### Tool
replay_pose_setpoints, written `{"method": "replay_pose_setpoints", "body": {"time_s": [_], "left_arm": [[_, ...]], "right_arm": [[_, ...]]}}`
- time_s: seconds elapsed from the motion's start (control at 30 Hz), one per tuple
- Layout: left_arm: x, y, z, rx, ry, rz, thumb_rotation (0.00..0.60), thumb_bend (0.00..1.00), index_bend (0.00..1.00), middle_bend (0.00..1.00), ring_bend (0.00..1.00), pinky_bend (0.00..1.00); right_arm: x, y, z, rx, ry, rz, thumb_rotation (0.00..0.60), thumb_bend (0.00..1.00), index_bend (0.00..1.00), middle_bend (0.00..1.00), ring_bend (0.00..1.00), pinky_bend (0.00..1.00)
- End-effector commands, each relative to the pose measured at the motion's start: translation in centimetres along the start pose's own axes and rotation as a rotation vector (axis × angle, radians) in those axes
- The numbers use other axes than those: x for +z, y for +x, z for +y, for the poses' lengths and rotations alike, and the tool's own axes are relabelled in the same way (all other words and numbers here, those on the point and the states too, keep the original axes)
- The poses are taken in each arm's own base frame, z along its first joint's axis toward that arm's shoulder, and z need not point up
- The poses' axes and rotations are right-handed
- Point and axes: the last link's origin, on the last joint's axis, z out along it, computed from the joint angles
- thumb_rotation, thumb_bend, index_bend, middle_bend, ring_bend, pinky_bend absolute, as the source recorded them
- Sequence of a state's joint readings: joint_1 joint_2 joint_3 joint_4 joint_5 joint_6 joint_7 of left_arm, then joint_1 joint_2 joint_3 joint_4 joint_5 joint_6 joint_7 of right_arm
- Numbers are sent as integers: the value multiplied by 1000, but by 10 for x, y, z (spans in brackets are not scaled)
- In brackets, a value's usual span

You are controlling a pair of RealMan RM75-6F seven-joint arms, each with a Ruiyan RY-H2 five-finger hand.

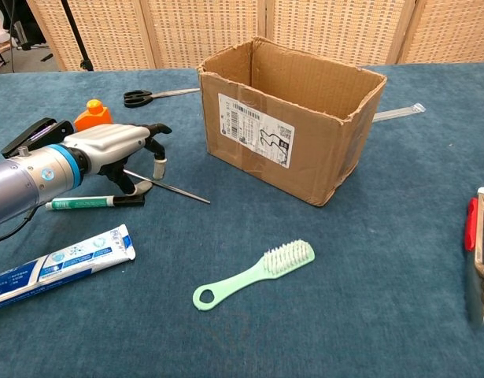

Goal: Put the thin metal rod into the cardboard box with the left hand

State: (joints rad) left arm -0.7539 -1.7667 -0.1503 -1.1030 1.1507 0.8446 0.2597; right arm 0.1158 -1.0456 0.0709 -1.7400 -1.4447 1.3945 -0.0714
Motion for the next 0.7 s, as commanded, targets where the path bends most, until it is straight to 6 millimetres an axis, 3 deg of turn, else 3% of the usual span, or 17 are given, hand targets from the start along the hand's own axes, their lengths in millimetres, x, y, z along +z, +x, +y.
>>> {"method": "replay_pose_setpoints", "body": {"time_s": [0.03, 0.13, 0.4, 0.7], "left_arm": [[0, -1, 0, -10, 4, 12, 600, 423, 672, 0, 0, 0], [-1, -2, -1, -17, 6, 24, 600, 439, 746, 0, 0, 0], [-3, -3, -4, -20, 5, 37, 600, 463, 756, 0, 0, 0], [-15, 22, -24, -14, 8, 105, 600, 466, 759, 0, 0, 0]], "right_arm": [[0, 0, 0, 0, 1, -1, 600, 0, 0, 0, 0, 0], [0, 0, -1, 2, 2, -2, 600, 0, 0, 0, 0, 0], [-1, 0, -1, 8, 6, -3, 600, 0, 0, 0, 0, 0], [-1, 1, -1, 16, 10, -5, 600, 0, 0, 0, 0, 0]]}}
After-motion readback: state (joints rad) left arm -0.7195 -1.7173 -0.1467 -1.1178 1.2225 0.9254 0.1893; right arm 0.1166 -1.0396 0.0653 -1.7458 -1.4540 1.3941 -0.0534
